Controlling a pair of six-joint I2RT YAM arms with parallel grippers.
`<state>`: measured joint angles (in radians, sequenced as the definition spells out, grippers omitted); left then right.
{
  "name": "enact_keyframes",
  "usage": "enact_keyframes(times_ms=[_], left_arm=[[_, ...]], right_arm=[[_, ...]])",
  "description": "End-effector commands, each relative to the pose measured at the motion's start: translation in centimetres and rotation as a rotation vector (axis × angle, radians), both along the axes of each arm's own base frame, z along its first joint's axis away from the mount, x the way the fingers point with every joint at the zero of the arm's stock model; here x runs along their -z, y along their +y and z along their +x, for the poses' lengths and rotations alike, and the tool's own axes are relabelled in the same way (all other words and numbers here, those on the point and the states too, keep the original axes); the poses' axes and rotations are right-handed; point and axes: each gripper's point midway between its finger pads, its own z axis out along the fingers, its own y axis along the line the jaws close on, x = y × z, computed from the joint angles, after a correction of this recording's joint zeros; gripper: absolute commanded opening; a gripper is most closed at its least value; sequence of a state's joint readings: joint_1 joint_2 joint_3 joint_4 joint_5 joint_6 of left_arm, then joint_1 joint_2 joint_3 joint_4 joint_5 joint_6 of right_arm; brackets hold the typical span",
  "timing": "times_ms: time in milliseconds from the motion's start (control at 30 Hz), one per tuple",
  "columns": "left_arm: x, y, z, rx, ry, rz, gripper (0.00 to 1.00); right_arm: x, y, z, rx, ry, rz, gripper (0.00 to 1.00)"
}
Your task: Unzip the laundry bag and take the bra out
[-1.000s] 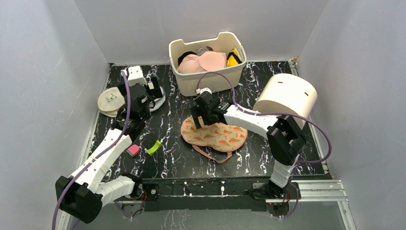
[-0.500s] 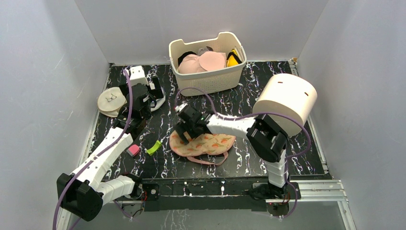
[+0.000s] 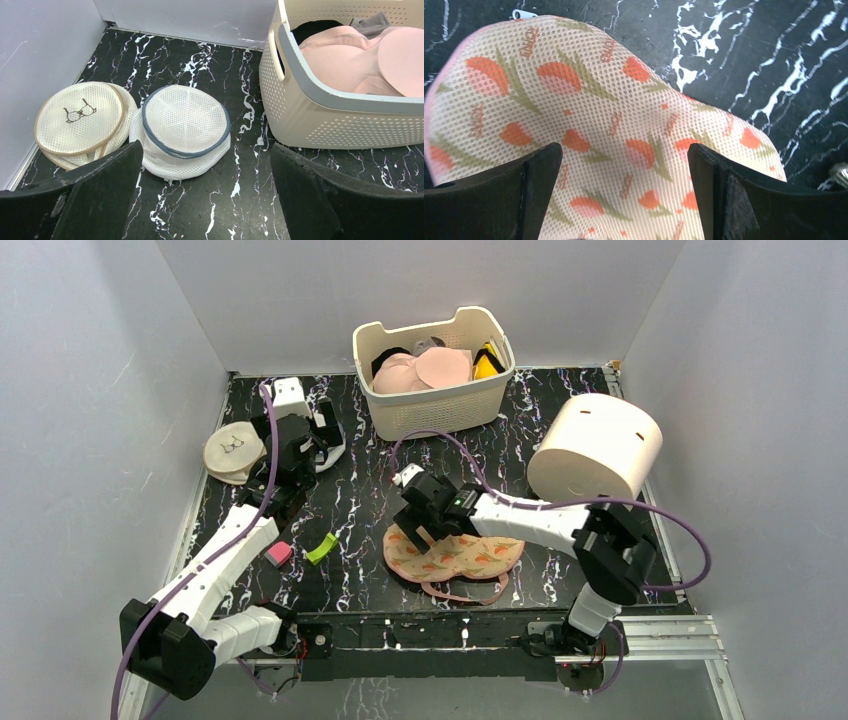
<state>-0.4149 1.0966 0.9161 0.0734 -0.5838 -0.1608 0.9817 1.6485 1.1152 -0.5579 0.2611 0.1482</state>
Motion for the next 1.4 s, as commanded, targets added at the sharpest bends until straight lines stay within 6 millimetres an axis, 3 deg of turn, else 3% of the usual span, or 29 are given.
enact_keyframes(times_ms=[0, 167, 267, 333, 500, 600, 700, 767, 867, 967, 1033, 1133, 1200, 1367], left_arm=[[-1.2, -0.5, 0.3, 0.013, -0.024, -0.019, 0.98], [-1.2, -0.7, 0.3, 0.022, -0.021, -0.025, 0.98], [-1.2, -1.0, 0.4, 0.031, -0.019, -0.035, 0.99], [-1.2, -1.2, 0.4, 0.040, -0.016, -0.043, 0.98], [-1.1, -1.4, 0.4, 0.050, -0.011, -0.049, 0.98], [-1.0, -1.4, 0.5, 0.048, -0.006, -0.045, 0.98], [-0.6, -1.5, 0.6, 0.049, 0.002, -0.040, 0.98], [-0.5, -1.4, 0.7, 0.045, 0.007, -0.035, 0.98], [-0.3, -1.7, 0.8, 0.056, 0.012, -0.037, 0.98], [-0.1, -1.9, 0.9, 0.060, 0.023, -0.040, 0.98], [-0.1, -1.9, 0.9, 0.065, 0.023, -0.044, 0.98], [-0.3, -2.0, 0.9, 0.070, 0.021, -0.048, 0.98], [-0.6, -2.1, 0.8, 0.073, 0.014, -0.054, 0.98], [-0.5, -2.1, 0.8, 0.073, 0.015, -0.056, 0.98]], right_arm=[[-4.2, -1.2, -0.1, 0.148, -0.054, 0.075, 0.98], [-3.0, -4.9, -2.3, 0.396, 0.030, 0.068, 0.98], [-2.5, -6.4, -3.3, 0.515, 0.085, 0.112, 0.90], [-3.0, -6.4, -3.1, 0.556, 0.087, 0.197, 0.84], [-2.3, -6.6, -1.4, 0.620, 0.061, 0.274, 0.82], [-1.9, -5.3, 0.1, 0.599, 0.066, 0.365, 0.82], [-1.8, -2.6, 1.6, 0.549, 0.129, 0.535, 0.81], [-1.5, -0.1, 2.5, 0.481, 0.159, 0.620, 0.82], [-0.1, 3.8, 5.1, 0.340, 0.187, 0.558, 0.83], [-3.2, 6.7, 7.3, 0.216, 0.136, 0.612, 0.91], [-5.6, 7.4, 7.8, 0.130, 0.097, 0.607, 0.95], [-7.0, 5.8, 6.3, 0.112, 0.109, 0.557, 0.98], [-7.0, 6.5, 1.7, 0.040, 0.268, 0.633, 0.98], [-5.6, 8.4, -4.8, -0.055, 0.439, 0.703, 0.98]])
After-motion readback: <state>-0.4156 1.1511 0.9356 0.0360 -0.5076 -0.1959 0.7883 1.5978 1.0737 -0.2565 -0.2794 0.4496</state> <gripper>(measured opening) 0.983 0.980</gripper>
